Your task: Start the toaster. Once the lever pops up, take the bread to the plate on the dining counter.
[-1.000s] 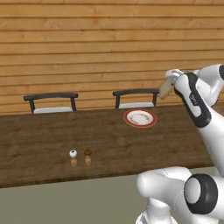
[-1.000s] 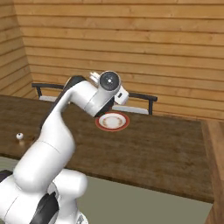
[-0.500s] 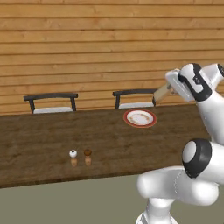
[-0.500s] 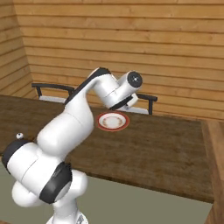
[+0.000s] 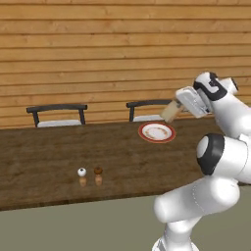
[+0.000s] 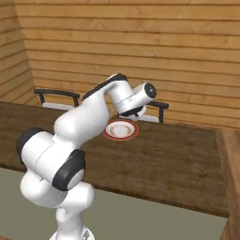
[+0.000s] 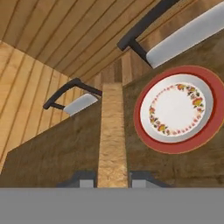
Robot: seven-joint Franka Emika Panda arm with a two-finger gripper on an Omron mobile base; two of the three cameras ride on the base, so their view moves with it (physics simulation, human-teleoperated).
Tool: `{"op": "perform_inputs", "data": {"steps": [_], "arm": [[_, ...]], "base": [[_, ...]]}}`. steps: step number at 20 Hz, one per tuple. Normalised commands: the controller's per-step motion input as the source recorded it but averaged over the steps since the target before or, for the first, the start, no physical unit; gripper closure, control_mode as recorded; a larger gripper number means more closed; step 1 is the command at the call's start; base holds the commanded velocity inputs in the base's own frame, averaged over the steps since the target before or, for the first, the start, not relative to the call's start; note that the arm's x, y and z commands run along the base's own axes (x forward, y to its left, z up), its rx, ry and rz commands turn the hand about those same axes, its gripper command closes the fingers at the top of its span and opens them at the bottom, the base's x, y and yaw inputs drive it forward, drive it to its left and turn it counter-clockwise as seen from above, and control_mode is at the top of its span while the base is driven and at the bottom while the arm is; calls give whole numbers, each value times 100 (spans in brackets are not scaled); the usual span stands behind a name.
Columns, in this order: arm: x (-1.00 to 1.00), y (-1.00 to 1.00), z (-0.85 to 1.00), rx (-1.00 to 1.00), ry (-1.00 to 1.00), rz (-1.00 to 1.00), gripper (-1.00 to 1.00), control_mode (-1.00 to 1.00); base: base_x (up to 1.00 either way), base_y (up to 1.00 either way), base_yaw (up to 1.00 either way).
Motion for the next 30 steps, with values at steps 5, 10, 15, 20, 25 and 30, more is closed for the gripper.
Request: {"op": "perform_inputs", "data": {"steps": [5, 10, 15, 20, 25, 30], "arm": [[14, 29, -46, 0, -1, 21, 100, -100], [20, 4, -44, -5, -2, 10, 100, -100], [17, 0, -45, -4, -4, 5, 100, -100], [17, 11, -46, -1, -2, 8, 100, -100], [25, 19, -36, 0, -6, 9, 100, -100], [29, 0, -16, 0, -14, 8, 100, -100]], "base": [[0, 0, 0], [0, 0, 0], [0, 0, 0], [0, 0, 0], [0, 0, 0], [0, 0, 0]]}}
